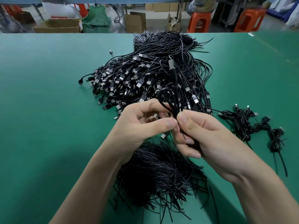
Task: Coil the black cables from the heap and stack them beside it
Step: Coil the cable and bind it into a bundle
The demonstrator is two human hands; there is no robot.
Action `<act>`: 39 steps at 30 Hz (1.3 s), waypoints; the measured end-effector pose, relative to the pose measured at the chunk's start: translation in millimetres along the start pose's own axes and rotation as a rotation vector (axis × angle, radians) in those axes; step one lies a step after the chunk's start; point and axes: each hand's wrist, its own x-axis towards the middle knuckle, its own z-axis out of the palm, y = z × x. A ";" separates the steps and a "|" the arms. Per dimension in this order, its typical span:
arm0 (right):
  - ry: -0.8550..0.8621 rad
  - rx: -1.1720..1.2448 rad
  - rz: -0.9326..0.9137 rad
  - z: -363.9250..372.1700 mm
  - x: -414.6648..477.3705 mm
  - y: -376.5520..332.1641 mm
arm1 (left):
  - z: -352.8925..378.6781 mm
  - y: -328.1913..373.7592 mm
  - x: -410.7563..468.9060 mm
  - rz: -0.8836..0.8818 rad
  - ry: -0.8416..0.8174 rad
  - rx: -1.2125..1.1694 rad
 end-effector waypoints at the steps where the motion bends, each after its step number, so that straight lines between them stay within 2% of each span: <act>1: -0.006 -0.003 0.010 -0.5 0.0 0.1 | 0.6 -0.2 0.4 0.008 -0.002 0.005; 8: -0.001 0.037 0.064 -1.7 -0.1 1.7 | 5.5 -4.1 1.8 0.041 0.006 -0.005; 15: -0.075 0.249 0.077 -3.0 -0.5 0.9 | 1.0 -5.9 0.4 0.023 -0.121 -0.053; 23: -0.067 0.097 0.120 -4.9 -0.3 4.2 | 5.6 -7.9 0.9 -0.010 -0.083 -0.133; 31: -0.130 0.120 0.155 -5.7 1.8 6.4 | 8.1 -6.0 0.0 -0.068 -0.131 -0.163; 35: -0.121 0.138 0.149 -5.8 1.0 6.5 | 11.1 -5.4 1.2 -0.118 -0.107 -0.187; 39: -0.129 0.175 0.158 -4.7 -1.2 6.1 | 10.1 -4.0 3.2 -0.149 -0.042 -0.109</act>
